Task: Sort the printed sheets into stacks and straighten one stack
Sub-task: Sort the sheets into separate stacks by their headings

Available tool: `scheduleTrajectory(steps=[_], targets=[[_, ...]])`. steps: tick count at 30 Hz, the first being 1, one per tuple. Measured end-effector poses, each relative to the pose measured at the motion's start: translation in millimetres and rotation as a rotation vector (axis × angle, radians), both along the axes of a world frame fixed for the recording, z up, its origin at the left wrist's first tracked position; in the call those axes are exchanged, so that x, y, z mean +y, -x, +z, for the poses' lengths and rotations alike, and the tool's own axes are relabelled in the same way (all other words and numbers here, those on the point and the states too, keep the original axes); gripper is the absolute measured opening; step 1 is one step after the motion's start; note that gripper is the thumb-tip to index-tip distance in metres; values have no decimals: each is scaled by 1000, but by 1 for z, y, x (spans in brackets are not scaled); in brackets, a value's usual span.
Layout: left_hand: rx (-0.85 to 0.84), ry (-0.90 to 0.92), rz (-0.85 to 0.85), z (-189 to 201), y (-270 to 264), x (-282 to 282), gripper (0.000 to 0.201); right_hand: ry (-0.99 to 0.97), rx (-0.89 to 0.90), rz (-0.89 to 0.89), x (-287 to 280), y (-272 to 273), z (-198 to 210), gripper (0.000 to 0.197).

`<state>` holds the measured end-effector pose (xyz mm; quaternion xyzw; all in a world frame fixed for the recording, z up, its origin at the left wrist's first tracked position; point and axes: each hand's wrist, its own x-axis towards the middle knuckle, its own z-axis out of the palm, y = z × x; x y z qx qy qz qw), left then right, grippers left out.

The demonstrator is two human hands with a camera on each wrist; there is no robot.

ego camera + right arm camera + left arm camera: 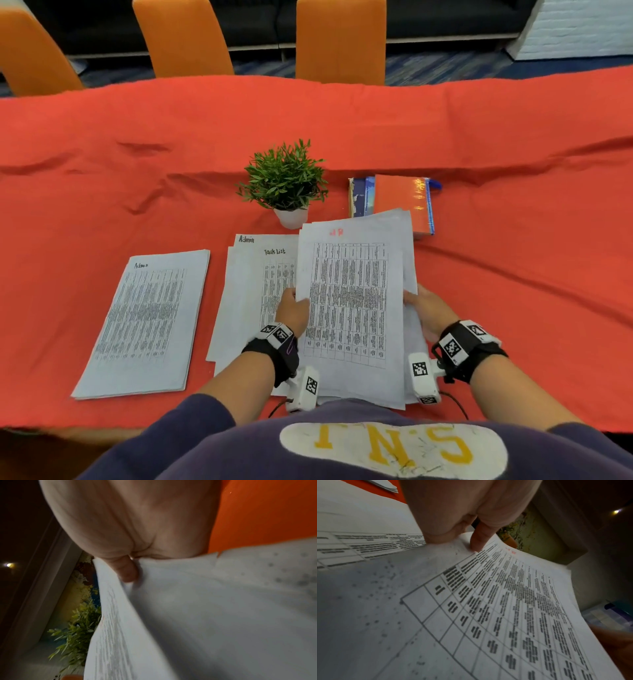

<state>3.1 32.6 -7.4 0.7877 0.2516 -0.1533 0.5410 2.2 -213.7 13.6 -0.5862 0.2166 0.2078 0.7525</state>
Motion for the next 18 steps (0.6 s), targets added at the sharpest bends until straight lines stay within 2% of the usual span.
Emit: scheduleTrajectory(steps=[2,5,6,8,10,12,15,16,18], targets=[[25,11,-13,0,-1,2,28,48,24,16,5,-1,0,63],[11,-26,3,0,-3,6,28,139,31,96,12,-2,-3,66],[4,-28,20,1,-4,8,26,187,-2,148,15,-3,-5,62],[5,-25,33,-1,-6,12,23,296,-73,240,19,-2,-7,34],[8,-63,-5,-5,-6,17,20,410,-90,258,20,-1,-8,35],[9,-201,-38,-11,-5,26,24,479,-94,233,20,-2,-8,38],[116,-556,-48,-24,0,47,37,545,-65,189,16,-3,-7,41],[164,-631,-58,-28,4,54,42,555,-60,175,13,-3,-9,42],[219,-670,-54,-37,9,64,52,555,-56,148,10,-1,-11,44]])
